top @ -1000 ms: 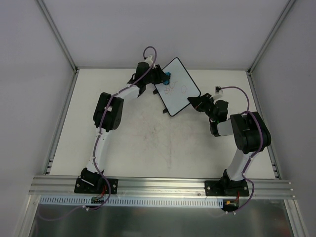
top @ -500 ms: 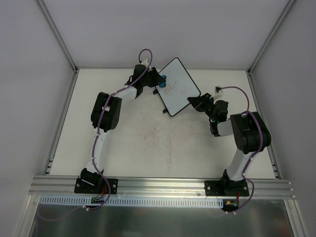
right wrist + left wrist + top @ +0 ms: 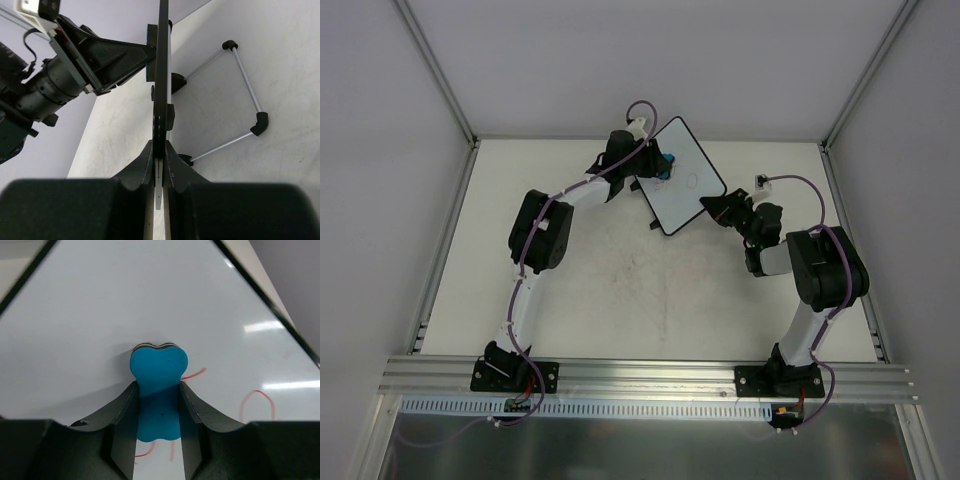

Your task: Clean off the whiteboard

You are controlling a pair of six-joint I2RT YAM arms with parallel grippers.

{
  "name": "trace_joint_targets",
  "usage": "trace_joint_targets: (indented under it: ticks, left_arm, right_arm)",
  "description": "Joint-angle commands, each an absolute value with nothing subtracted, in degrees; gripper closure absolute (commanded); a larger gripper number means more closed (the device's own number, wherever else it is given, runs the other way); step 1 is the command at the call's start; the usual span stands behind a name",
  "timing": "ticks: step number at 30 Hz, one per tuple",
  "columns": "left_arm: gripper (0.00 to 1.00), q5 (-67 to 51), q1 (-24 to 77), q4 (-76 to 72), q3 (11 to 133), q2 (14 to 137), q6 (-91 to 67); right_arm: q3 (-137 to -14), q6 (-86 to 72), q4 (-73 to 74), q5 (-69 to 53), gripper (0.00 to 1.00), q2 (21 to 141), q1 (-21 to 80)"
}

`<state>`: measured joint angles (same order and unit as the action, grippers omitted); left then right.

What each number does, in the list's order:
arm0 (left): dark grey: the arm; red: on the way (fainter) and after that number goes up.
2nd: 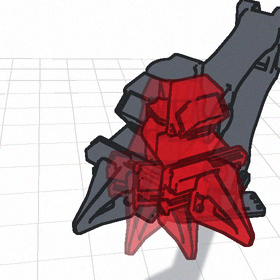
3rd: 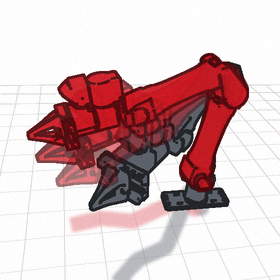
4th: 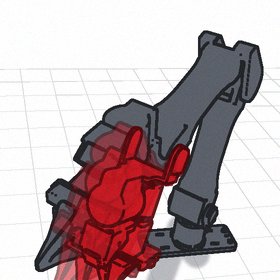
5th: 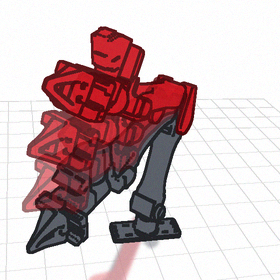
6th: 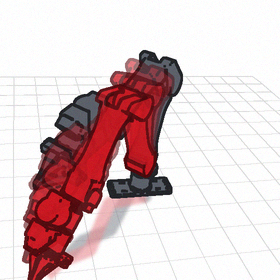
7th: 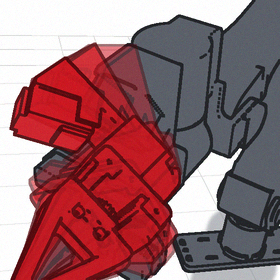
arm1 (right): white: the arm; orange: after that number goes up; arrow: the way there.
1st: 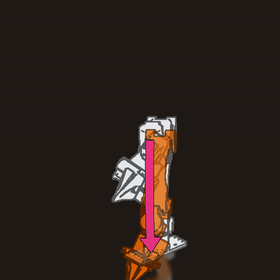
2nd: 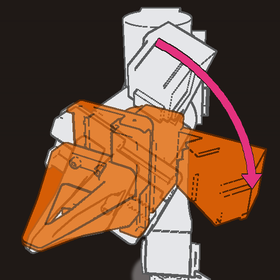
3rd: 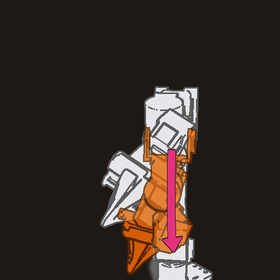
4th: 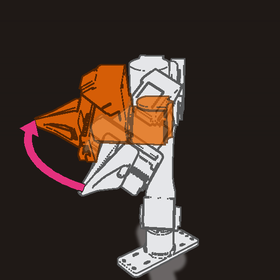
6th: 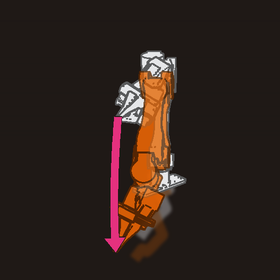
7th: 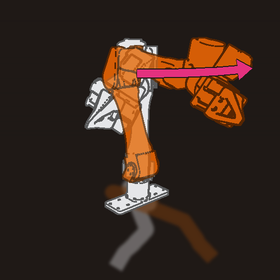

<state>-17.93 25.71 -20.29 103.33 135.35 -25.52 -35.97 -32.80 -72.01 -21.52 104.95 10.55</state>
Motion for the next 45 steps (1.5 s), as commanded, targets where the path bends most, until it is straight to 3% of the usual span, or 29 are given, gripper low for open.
trace_joint_targets:
  ticks: [1, 20, 34, 45]
  left_arm:
    - [0.77, -23.6, 31.4, -19.9, 102.5, 132.0, -20.2]
    - [0.75, -24.7, 35.9, -20.0, 101.0, 130.5, -16.1]
    - [0.76, -21.5, 27.7, -17.9, 98.1, 134.1, -34.4]
    - [0.77, -17.6, 24.4, -14.5, 93.5, 132.5, -39.0]
  right_arm:
    - [-36.0, -30.1, -73.1, -24.2, 1.0, 103.6, 11.7]
    - [-36.0, -30.5, -73.5, -24.3, 1.0, 103.8, 11.8]
    - [-35.9, -30.8, -73.6, -24.3, 1.0, 103.7, 11.8]
    - [-36.0, -31.2, -73.9, -24.4, 1.0, 103.8, 11.8]
